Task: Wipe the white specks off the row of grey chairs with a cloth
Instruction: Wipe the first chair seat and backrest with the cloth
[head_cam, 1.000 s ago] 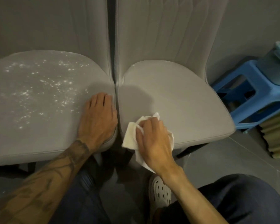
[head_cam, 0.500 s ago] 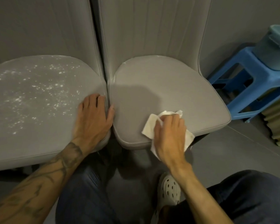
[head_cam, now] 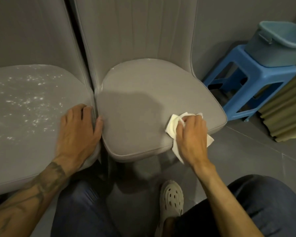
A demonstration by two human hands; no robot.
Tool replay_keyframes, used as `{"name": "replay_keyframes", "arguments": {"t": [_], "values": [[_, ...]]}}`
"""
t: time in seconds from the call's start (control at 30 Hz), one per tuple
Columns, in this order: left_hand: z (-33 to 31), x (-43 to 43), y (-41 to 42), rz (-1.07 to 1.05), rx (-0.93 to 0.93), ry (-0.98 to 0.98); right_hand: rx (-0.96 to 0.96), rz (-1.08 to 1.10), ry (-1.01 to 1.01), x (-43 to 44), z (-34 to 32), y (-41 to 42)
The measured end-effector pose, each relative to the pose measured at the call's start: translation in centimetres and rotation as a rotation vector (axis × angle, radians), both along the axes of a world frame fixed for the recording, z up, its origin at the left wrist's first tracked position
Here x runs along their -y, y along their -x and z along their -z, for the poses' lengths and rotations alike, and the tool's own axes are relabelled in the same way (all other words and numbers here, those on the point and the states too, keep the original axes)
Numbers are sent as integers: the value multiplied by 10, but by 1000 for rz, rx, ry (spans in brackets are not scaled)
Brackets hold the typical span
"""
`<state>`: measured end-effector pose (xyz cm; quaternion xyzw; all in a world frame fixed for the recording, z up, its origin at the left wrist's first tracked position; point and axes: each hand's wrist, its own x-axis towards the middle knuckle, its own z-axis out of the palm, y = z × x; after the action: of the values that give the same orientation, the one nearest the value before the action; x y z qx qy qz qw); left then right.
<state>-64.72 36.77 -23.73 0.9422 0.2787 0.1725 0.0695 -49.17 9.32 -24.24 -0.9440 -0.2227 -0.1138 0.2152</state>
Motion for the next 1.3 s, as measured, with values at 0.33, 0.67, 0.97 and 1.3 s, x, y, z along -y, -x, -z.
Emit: {"name": "replay_keyframes", "arguments": {"t": [0.33,0.67,0.97,1.3], "values": [[-4,2,0,-19,22,-9,-1,-214,-11,-56,-1,47],[-8,3,-2,-46,3,49,-93,247,5,46,-7,-108],[-7,4,-4,-58,-25,143,-241,210,112,36,-9,-191],[-2,2,-11,-94,-88,198,-308,144,102,-29,-5,-272]]}}
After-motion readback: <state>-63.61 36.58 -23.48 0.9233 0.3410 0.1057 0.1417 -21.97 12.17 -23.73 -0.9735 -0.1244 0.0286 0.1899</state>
